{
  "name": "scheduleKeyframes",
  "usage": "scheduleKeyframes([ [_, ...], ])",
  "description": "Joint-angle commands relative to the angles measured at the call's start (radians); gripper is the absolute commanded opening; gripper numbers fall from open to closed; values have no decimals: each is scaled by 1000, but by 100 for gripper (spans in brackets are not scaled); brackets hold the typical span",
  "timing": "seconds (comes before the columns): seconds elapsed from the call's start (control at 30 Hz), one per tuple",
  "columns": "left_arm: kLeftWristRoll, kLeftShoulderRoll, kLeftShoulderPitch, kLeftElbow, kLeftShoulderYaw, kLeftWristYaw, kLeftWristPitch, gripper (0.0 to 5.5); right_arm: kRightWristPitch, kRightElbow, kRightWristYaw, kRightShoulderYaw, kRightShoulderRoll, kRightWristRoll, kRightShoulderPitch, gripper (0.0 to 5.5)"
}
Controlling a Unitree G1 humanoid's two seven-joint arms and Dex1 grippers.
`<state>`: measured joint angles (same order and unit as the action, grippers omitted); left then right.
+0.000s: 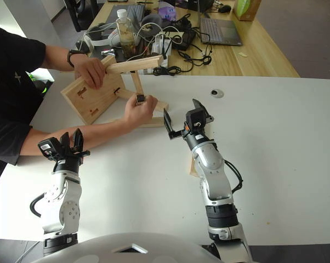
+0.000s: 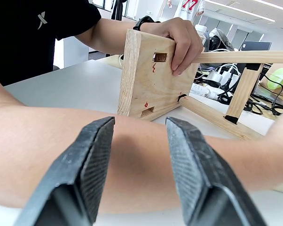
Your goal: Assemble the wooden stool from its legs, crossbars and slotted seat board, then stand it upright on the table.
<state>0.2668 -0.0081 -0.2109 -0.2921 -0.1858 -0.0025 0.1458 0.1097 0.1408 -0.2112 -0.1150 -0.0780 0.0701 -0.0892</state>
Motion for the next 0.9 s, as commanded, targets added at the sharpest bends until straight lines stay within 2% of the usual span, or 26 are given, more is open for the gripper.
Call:
scheduleKeyframes([
  [0.03,-8,-5,-6,0,2,7,2,203,-5,-6,-8,-3,-6,-7,-16,535],
  [0.9,-11,-12,-15,-4,11,17,0,203,-16,-2,-12,-16,-24,-43,-9,535],
])
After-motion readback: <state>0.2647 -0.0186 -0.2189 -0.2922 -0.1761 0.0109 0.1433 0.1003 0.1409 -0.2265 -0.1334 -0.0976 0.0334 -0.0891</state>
